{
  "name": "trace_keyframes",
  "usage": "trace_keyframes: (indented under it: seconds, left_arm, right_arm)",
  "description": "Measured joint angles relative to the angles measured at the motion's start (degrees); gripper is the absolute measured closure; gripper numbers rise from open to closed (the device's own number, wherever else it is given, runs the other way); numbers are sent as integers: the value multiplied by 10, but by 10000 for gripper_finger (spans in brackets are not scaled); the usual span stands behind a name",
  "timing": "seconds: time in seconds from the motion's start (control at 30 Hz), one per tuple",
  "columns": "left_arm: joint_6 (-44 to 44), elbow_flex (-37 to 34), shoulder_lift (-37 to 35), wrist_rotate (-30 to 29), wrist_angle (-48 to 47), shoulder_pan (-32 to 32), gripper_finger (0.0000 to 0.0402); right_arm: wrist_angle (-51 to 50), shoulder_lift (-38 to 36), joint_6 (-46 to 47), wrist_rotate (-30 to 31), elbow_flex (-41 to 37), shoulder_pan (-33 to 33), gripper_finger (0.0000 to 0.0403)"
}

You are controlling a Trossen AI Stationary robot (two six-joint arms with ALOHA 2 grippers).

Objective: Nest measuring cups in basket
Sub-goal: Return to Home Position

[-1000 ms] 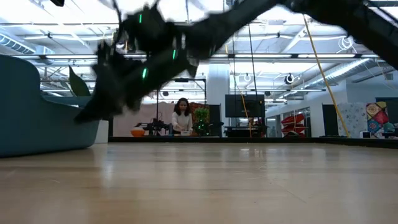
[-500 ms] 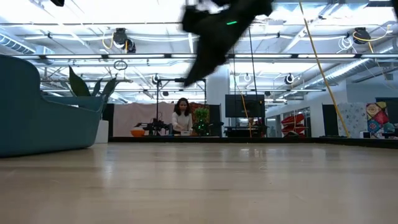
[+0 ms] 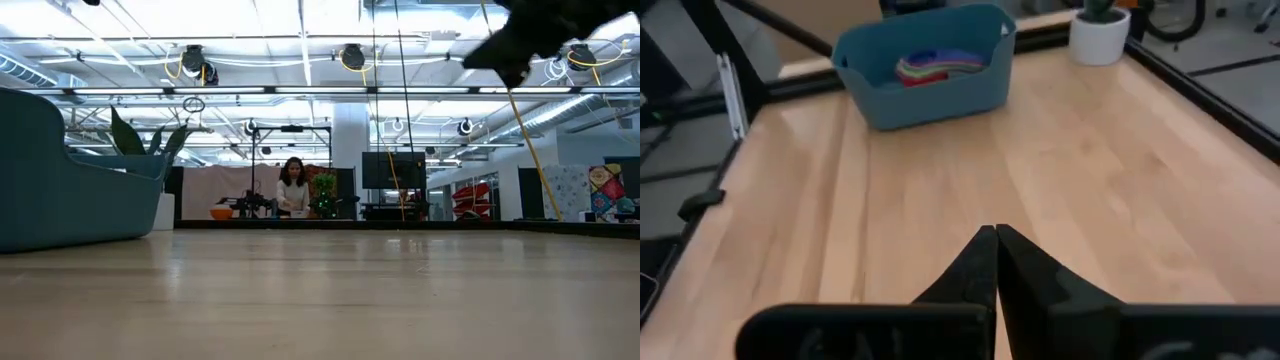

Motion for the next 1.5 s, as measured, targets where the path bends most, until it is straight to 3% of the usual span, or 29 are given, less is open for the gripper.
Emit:
trace_keyframes:
  seconds: [0.13,0.3,0.47,0.6,0.73,0.97,1.27,1.5]
  left_arm:
    - [-32,0,0,-3,-43,0,399]
    - [-63,0,-14,-27,-103,0,399]
    - [-54,-5,-75,-24,-99,0,399]
    - [-47,-50,-136,-24,-73,0,399]
    - [-20,-137,-191,-29,4,0,399]
    - [2,-222,-192,-35,103,2,399]
    - [-14,-303,-192,25,203,7,399]
    - [-54,-379,-193,100,275,77,399]
  right_arm:
    - [5,-76,18,15,-70,26,403]
    - [79,-147,12,26,-157,43,403]
    - [157,-228,9,27,-239,44,403]
    - [170,-268,33,26,-290,44,403]
    - [177,-282,57,26,-315,44,403]
    - [176,-285,55,26,-317,44,403]
    - [166,-285,40,10,-325,41,403]
    - [165,-285,36,9,-331,41,403]
